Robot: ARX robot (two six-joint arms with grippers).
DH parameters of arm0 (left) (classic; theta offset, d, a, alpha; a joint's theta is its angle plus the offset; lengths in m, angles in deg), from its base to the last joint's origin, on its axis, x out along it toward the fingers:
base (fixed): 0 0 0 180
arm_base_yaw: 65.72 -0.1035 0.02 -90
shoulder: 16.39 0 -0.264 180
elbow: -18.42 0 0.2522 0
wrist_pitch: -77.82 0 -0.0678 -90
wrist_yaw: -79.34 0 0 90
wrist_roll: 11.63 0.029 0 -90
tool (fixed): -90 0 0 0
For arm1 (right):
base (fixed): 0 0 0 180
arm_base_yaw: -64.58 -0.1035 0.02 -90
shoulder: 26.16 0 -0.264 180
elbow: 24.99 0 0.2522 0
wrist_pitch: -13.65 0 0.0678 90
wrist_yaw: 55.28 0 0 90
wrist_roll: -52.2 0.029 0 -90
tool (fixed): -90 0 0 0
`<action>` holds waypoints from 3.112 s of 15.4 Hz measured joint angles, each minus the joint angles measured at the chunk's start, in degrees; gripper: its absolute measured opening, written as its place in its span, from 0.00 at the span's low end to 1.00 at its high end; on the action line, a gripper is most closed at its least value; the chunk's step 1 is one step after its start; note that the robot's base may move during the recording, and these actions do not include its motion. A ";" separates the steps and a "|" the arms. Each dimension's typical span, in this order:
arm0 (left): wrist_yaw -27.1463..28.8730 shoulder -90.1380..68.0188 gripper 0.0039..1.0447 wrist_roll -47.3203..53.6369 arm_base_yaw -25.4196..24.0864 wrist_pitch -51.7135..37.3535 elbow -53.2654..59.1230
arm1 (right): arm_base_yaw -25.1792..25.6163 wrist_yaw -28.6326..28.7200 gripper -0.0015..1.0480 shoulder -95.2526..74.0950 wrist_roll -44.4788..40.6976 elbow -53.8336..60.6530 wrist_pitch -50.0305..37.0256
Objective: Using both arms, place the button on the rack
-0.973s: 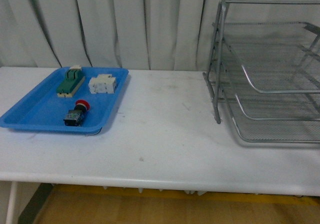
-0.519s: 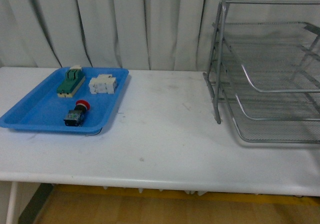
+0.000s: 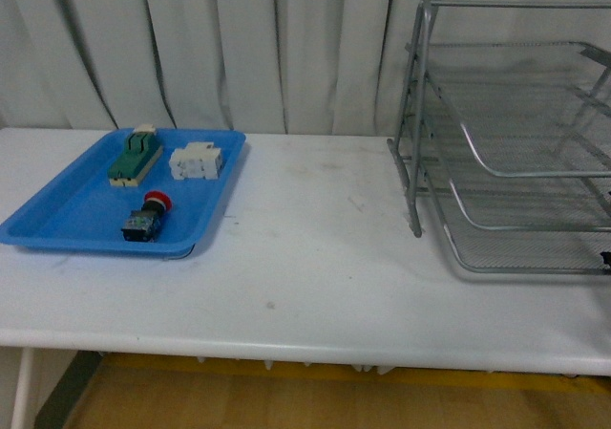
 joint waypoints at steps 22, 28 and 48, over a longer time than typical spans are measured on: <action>0.00 0.00 0.94 0.00 0.00 0.02 0.00 | -2.58 -4.83 0.08 15.69 5.01 23.39 -1.01; -0.02 0.00 0.94 0.00 0.00 0.02 0.00 | 0.48 -0.92 0.94 24.70 0.76 27.43 -0.39; 0.00 0.02 0.94 0.00 0.00 0.02 0.00 | 6.54 3.37 0.53 100.65 -55.34 30.21 56.89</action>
